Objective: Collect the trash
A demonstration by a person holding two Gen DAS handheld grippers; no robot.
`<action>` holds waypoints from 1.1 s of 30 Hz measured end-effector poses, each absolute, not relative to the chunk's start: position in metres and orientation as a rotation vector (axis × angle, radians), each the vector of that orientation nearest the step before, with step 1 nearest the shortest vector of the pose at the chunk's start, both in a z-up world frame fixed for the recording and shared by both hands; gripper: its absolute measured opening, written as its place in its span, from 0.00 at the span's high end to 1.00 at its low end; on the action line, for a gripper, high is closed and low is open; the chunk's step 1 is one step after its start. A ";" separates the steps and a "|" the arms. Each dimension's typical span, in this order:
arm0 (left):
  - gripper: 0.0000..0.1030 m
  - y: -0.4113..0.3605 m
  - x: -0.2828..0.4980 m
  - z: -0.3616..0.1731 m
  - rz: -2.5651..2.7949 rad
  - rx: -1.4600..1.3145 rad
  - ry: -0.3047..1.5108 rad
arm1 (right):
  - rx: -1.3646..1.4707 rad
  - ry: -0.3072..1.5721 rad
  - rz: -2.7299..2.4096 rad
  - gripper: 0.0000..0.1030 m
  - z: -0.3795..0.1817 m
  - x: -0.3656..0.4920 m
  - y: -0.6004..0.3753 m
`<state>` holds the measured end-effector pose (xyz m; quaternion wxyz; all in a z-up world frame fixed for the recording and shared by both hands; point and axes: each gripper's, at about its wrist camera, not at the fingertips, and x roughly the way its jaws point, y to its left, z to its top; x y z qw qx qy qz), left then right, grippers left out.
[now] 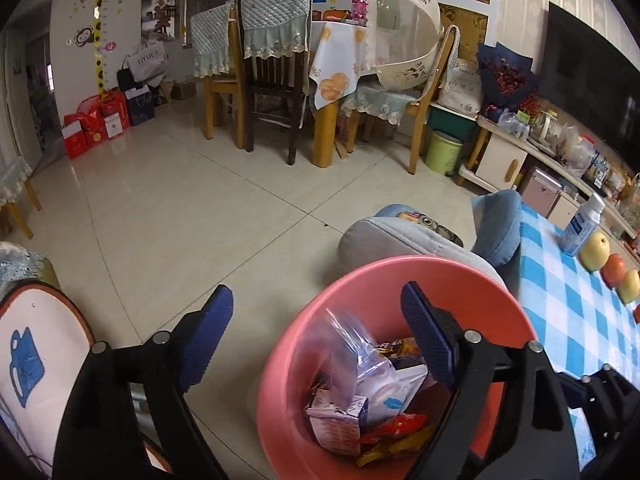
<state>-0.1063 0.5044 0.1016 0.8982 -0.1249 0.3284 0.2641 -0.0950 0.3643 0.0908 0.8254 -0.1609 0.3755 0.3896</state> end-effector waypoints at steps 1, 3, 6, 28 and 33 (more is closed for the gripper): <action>0.11 0.504 -0.106 0.102 0.549 -0.260 0.678 | -0.337 0.796 0.817 0.18 0.092 -0.094 0.363; 0.09 0.504 -0.107 0.102 0.555 -0.256 0.677 | -0.326 0.790 0.795 0.14 0.094 -0.094 0.358; 0.08 0.502 -0.105 0.103 0.559 -0.238 0.682 | -0.310 0.785 0.772 0.14 0.096 -0.092 0.351; 0.07 0.471 -0.093 0.107 0.503 -0.164 0.666 | -0.281 0.777 0.659 0.10 0.099 -0.086 0.308; 0.07 0.456 -0.089 0.111 0.476 -0.129 0.651 | -0.279 0.765 0.626 0.10 0.100 -0.086 0.293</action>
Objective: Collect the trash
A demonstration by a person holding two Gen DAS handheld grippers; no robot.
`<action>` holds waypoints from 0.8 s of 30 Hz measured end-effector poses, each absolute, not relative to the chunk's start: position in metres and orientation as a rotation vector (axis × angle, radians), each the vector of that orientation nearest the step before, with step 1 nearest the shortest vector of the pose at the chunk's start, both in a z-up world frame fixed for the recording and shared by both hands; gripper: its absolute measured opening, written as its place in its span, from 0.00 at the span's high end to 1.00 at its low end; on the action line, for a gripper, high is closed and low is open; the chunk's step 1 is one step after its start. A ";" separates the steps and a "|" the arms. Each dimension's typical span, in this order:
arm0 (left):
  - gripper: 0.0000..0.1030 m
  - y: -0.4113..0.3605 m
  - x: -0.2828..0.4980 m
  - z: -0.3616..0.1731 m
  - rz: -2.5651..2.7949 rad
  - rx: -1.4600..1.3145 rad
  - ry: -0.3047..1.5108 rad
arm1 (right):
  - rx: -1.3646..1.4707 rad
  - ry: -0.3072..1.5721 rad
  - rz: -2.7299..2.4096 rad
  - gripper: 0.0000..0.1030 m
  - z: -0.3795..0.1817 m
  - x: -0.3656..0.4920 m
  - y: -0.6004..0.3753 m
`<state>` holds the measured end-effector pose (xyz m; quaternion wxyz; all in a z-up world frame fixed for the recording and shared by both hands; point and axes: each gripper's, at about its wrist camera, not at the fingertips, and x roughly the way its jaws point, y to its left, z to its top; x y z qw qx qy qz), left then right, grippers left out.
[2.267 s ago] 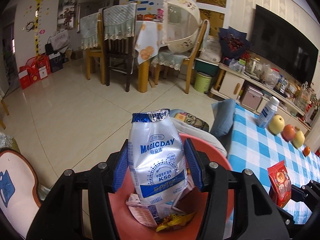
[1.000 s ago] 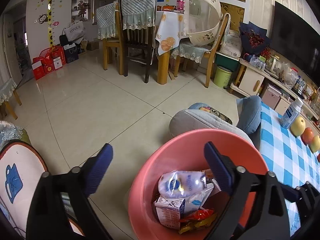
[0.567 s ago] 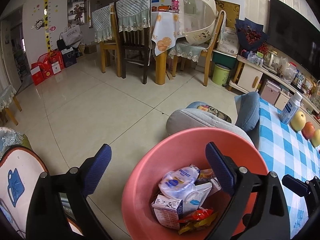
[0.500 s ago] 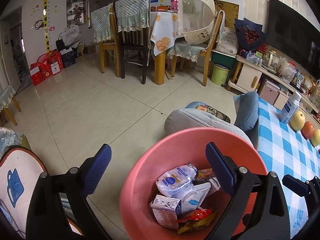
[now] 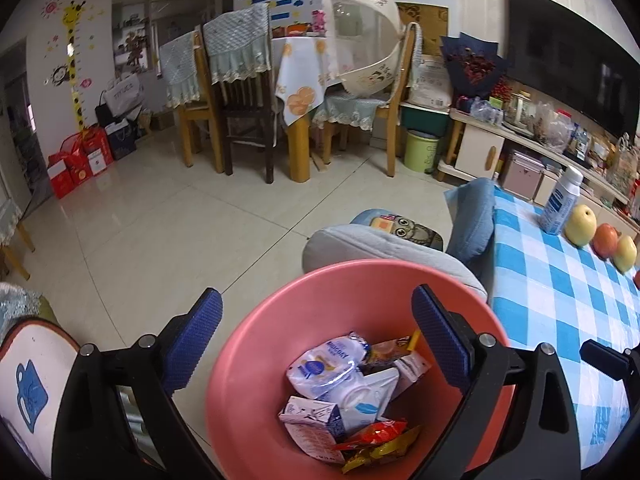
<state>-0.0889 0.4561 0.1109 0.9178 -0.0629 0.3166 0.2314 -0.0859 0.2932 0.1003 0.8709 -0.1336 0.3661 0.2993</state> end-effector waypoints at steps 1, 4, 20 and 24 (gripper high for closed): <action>0.07 0.453 -0.088 0.111 0.474 -0.118 0.651 | -0.279 0.765 0.622 0.10 0.100 -0.086 0.291; 0.07 0.443 -0.085 0.112 0.459 -0.092 0.644 | -0.273 0.760 0.604 0.10 0.101 -0.086 0.281; 0.06 0.395 -0.069 0.110 0.372 -0.075 0.640 | -0.250 0.740 0.497 0.10 0.106 -0.083 0.220; 0.06 0.382 -0.067 0.110 0.353 -0.080 0.637 | -0.248 0.735 0.468 0.10 0.107 -0.083 0.203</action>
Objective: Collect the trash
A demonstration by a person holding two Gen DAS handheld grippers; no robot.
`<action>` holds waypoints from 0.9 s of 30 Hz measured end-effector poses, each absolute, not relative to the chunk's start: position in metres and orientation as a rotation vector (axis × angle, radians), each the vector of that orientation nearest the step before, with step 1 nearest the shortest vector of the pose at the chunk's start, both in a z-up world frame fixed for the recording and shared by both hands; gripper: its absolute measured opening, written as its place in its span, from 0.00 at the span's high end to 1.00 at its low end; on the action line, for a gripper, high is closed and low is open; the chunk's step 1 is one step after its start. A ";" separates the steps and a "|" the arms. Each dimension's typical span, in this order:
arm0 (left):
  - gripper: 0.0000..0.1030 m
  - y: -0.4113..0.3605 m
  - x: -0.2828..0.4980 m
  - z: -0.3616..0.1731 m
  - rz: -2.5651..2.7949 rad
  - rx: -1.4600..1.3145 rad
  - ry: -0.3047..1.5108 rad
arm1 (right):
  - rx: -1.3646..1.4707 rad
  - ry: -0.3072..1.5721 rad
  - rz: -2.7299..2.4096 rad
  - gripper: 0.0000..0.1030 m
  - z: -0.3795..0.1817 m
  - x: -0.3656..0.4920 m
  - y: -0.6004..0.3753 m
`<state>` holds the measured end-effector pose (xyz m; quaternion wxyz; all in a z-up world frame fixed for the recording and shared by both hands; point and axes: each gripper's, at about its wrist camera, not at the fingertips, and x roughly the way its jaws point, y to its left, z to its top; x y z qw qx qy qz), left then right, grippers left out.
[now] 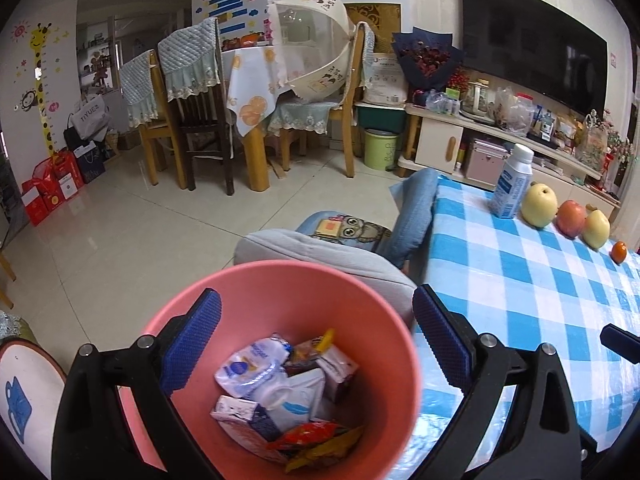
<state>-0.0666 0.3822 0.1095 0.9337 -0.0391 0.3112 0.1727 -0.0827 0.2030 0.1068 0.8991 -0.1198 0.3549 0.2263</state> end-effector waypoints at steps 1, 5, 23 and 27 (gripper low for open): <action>0.06 0.378 -0.066 0.109 0.348 -0.080 0.637 | -0.248 0.731 0.459 0.10 0.107 -0.083 0.197; 0.06 0.361 -0.062 0.108 0.325 -0.084 0.641 | -0.242 0.725 0.432 0.10 0.108 -0.082 0.179; 0.06 0.268 -0.054 0.108 0.171 -0.085 0.607 | -0.151 0.715 0.302 0.10 0.102 -0.083 0.076; 0.06 0.243 -0.055 0.109 0.145 -0.052 0.571 | -0.123 0.712 0.275 0.10 0.100 -0.082 0.053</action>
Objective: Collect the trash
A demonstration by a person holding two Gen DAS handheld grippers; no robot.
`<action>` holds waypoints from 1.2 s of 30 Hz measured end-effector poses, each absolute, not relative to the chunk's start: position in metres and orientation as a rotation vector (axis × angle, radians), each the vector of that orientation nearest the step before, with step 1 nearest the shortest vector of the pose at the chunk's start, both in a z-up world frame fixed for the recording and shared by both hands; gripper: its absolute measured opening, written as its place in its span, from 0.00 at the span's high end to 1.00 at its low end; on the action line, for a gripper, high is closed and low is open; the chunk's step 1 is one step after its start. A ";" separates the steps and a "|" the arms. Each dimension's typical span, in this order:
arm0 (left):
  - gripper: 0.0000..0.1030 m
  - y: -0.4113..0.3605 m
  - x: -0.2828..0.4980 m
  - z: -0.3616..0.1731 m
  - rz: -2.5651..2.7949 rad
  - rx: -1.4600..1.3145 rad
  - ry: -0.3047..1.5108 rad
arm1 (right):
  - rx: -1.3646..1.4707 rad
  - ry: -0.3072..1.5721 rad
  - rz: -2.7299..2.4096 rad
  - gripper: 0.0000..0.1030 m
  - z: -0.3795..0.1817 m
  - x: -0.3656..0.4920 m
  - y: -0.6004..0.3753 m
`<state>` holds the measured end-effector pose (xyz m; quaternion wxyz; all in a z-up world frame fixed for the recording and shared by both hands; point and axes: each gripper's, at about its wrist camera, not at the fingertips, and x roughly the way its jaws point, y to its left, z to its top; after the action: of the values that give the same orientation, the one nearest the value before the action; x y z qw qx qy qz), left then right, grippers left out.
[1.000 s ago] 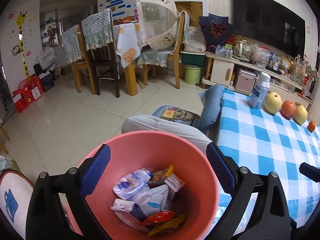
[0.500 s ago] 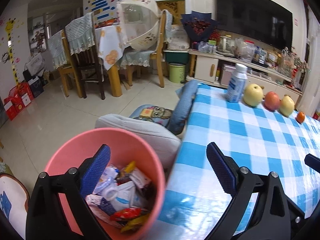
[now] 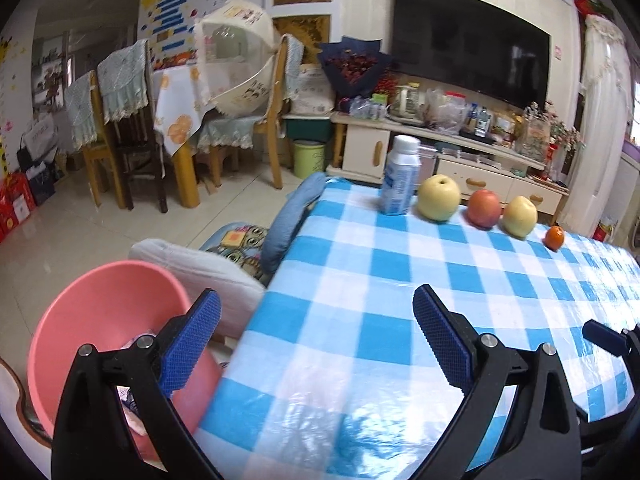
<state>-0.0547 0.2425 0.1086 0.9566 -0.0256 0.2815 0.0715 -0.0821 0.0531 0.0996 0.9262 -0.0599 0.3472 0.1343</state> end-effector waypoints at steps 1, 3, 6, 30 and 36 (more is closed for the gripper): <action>0.04 0.234 -0.055 0.108 0.134 -0.033 0.561 | -0.119 0.712 0.270 0.10 0.099 -0.082 0.048; 0.04 0.222 -0.056 0.108 0.113 -0.013 0.553 | -0.107 0.711 0.258 0.10 0.099 -0.082 0.037; 0.04 0.204 -0.055 0.106 0.082 0.004 0.558 | -0.092 0.708 0.239 0.10 0.097 -0.083 0.021; 0.04 0.071 -0.064 0.108 -0.084 0.137 0.552 | -0.040 0.660 0.024 0.10 0.097 -0.095 -0.111; 0.04 0.042 -0.066 0.115 -0.093 0.152 0.541 | -0.011 0.639 -0.024 0.10 0.104 -0.102 -0.141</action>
<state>-0.0662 0.0423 0.1147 0.9597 0.0749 0.2668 -0.0458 -0.1022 -0.1413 0.1038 0.9494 -0.0054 0.3139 -0.0120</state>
